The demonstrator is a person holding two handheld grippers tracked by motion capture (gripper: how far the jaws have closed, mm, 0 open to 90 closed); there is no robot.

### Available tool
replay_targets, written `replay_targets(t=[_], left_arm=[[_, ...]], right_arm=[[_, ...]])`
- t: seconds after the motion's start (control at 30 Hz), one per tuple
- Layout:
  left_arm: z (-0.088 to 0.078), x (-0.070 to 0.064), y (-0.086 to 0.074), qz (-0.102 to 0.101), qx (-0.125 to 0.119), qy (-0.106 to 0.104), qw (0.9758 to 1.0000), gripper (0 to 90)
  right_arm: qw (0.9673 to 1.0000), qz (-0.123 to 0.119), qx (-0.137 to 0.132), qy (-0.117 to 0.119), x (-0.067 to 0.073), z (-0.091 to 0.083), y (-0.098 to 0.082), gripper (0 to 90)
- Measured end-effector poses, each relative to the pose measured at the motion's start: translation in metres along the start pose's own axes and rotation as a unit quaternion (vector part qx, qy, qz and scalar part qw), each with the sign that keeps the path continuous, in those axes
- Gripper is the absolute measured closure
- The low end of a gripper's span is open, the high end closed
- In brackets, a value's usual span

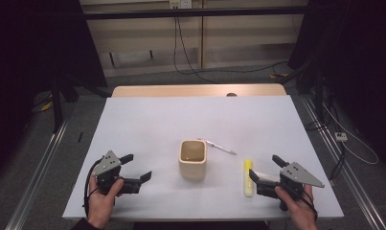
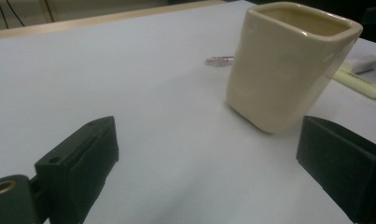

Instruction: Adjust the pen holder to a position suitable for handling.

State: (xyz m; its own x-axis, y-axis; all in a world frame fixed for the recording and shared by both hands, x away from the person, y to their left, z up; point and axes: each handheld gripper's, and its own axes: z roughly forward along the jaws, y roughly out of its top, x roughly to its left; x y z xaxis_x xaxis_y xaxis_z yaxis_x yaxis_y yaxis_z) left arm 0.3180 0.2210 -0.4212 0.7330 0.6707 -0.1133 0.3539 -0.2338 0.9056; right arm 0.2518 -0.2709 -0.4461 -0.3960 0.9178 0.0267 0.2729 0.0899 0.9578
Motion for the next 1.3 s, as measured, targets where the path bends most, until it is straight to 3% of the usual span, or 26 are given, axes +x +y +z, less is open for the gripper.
replay_targets(t=[0.1,0.3,0.4,0.53,0.63,0.77,1.03,1.1,1.13,1.17,1.3], left_arm=[[-0.002,0.002,-0.003,-0.015,-0.008,0.007,0.9998,5.6],[0.002,0.003,-0.007,0.004,0.006,0.016,0.9999,5.6],[0.004,0.006,-0.008,-0.006,0.010,0.010,0.9999,5.6],[-0.002,0.014,-0.011,-0.026,0.005,0.036,0.9990,5.6],[-0.009,0.018,-0.010,-0.026,-0.007,0.047,0.9985,5.6],[-0.015,0.018,-0.010,-0.017,-0.013,0.047,0.9987,5.6],[-0.021,0.018,-0.015,-0.027,-0.010,0.049,0.9984,5.6],[-0.021,0.019,-0.016,-0.026,-0.008,0.048,0.9985,5.6],[-0.021,0.019,-0.016,-0.024,-0.008,0.049,0.9985,5.6],[-0.022,0.018,-0.017,-0.025,-0.009,0.050,0.9984,5.6],[-0.026,0.017,-0.018,-0.025,-0.009,0.050,0.9984,5.6]], right_arm=[[1.0000,-0.002,-0.002,0.004,0.002,-0.001,0.001,3.7],[0.9999,-0.004,-0.001,0.011,0.002,0.000,0.001,3.6],[1.0000,-0.003,0.002,0.009,0.003,0.001,0.001,3.7],[1.0000,-0.005,0.003,0.005,0.003,-0.002,0.000,3.6],[1.0000,-0.007,0.003,0.004,0.002,-0.003,0.000,3.5],[0.9999,-0.008,0.001,0.007,0.002,-0.003,-0.001,3.7],[0.9999,-0.002,0.013,0.004,0.001,-0.001,-0.001,3.5],[0.9997,-0.003,0.023,0.004,0.001,0.001,0.001,2.9],[0.9983,0.000,0.059,0.002,0.000,0.006,0.003,1.8],[0.9983,0.000,0.059,0.002,0.000,0.006,0.003,1.8],[0.9941,0.004,0.108,0.012,-0.004,0.019,0.010,4.0]])
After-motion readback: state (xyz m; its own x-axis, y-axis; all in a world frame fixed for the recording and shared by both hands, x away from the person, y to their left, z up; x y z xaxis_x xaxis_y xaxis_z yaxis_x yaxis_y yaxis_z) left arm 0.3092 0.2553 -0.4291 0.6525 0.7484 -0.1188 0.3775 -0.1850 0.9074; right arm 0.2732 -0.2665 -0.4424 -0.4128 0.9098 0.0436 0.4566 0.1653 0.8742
